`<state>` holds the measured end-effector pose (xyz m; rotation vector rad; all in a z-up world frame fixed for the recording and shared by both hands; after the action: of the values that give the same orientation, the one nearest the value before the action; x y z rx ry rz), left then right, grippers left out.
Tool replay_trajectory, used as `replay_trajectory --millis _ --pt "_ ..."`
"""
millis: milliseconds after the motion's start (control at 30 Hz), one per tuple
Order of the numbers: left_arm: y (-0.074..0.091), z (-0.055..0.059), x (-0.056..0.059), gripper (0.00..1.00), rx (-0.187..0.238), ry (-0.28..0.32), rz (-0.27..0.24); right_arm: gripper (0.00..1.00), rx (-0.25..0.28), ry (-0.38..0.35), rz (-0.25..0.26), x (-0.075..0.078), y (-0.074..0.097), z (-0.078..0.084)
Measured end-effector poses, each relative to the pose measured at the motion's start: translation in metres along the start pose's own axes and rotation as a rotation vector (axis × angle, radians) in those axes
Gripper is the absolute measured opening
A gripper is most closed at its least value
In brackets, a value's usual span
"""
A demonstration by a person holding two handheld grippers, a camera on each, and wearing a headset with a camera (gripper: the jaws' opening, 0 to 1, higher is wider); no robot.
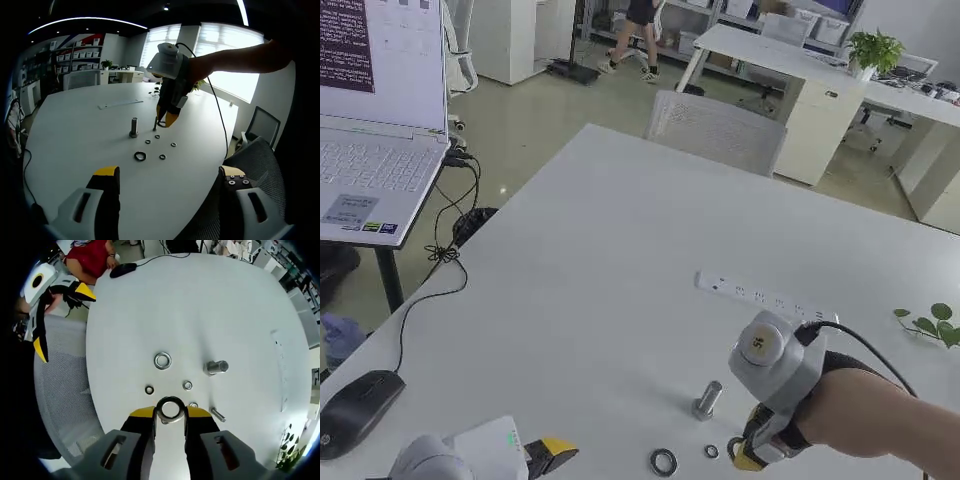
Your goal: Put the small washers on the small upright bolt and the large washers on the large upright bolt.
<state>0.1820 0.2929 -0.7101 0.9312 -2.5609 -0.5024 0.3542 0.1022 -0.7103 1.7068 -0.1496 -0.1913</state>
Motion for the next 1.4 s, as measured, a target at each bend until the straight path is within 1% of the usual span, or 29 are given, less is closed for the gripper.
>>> replay_trajectory --millis 100,400,533,700,900,1167,1400 --pt "0.0 -0.001 0.0 0.8 0.002 -0.001 0.001 0.21 0.003 -0.003 0.003 0.004 0.003 -0.002" --pt "-0.001 -0.003 -0.002 0.8 0.002 -0.005 0.005 0.21 0.008 -0.025 -0.003 0.014 0.005 -0.004" --pt "-0.001 -0.003 -0.003 0.8 0.003 0.0 0.004 0.21 0.012 -0.034 -0.004 0.02 0.006 -0.007" --pt "-0.002 -0.003 -0.003 0.8 0.003 0.002 0.002 0.21 0.022 -0.041 0.003 0.031 0.006 -0.012" --pt "-0.001 0.0 -0.003 0.8 0.0 0.003 0.004 0.21 0.027 -0.045 0.011 0.04 0.006 -0.018" --pt "-0.001 0.002 -0.006 0.8 0.003 0.005 -0.001 0.21 0.038 -0.041 0.032 0.051 0.001 -0.026" --pt "-0.003 0.0 -0.01 0.82 0.013 0.005 -0.006 0.21 0.052 -0.038 0.043 0.06 -0.004 -0.034"
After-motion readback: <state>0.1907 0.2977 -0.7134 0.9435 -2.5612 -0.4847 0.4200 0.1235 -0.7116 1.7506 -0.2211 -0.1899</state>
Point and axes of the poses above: the centre of the closed fingertips' face, and the gripper's own axes: y roughly backward along the fingers, x roughly to its right, z roughly out of its underside, the point moved 8 cm from there along y, roughly backward along the fingers, and after that the axes turned 1 degree about -y, right-handed, at the moved point
